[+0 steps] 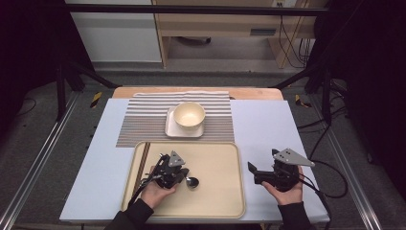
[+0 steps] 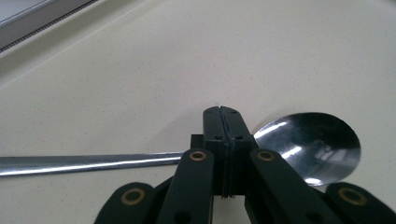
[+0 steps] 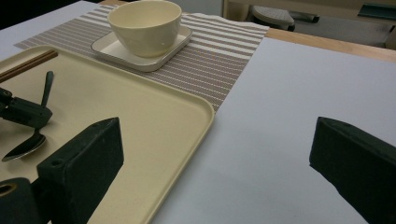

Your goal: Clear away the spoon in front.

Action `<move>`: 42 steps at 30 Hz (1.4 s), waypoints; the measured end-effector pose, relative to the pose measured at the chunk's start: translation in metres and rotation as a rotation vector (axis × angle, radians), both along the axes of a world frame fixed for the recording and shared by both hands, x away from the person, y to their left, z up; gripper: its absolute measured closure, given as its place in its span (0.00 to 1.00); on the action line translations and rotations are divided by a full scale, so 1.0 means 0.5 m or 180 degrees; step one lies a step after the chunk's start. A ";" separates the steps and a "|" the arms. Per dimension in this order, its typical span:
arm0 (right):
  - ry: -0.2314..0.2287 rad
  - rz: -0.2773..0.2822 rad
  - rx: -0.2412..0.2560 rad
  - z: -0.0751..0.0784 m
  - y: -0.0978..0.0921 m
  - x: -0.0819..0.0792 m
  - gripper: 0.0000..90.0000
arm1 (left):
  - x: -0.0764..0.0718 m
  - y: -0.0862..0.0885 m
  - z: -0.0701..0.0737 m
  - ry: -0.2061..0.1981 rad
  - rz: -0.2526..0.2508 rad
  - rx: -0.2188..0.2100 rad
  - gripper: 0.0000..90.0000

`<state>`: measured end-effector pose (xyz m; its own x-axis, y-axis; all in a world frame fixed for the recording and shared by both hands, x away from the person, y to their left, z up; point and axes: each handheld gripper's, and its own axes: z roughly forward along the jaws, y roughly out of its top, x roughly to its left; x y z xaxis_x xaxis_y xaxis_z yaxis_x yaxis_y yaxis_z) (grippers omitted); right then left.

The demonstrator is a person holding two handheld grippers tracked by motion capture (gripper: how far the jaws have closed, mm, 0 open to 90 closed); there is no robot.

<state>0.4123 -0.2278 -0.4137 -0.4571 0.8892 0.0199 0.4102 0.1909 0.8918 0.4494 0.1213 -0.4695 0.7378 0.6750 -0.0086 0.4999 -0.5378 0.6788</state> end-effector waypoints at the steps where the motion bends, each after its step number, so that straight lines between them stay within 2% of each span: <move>1: -0.0001 -0.0001 0.0003 0.000 0.000 0.000 0.03 | -0.002 0.001 0.001 0.0008 -0.0017 0.0009 0.99; 7: -0.0006 -0.0002 0.0004 0.001 0.000 -0.001 0.03 | -0.017 0.012 0.003 0.0060 -0.0101 0.0029 0.99; 10: -0.0003 -0.0003 -0.0002 0.000 -0.001 0.000 0.03 | -0.029 0.024 0.005 0.0066 -0.0131 0.0080 0.99; 19: -0.0007 -0.0006 0.0009 0.001 0.000 -0.001 0.03 | -0.047 0.052 0.009 0.0125 -0.0163 0.0126 0.99; 31: 0.0003 -0.0004 0.0002 0.000 0.001 -0.001 0.04 | -0.056 0.097 0.011 0.0170 -0.0034 0.0118 0.99; 34: 0.0006 0.0003 0.0009 -0.001 0.002 0.000 0.04 | -0.057 0.096 0.011 0.0147 0.0015 0.0074 0.99; 39: 0.0007 0.0006 -0.0002 -0.001 0.002 0.000 0.04 | -0.071 0.081 0.014 0.0123 -0.0062 0.0000 0.99; 42: 0.0013 0.0008 -0.0002 -0.001 0.003 -0.001 0.04 | -0.080 0.075 0.013 0.0108 -0.0111 0.0014 0.99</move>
<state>0.4120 -0.2265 -0.4142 -0.4592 0.8881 0.0213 0.4134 0.1924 0.8900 0.4096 0.1588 -0.4632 0.7601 0.6490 -0.0313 0.5037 -0.5581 0.6594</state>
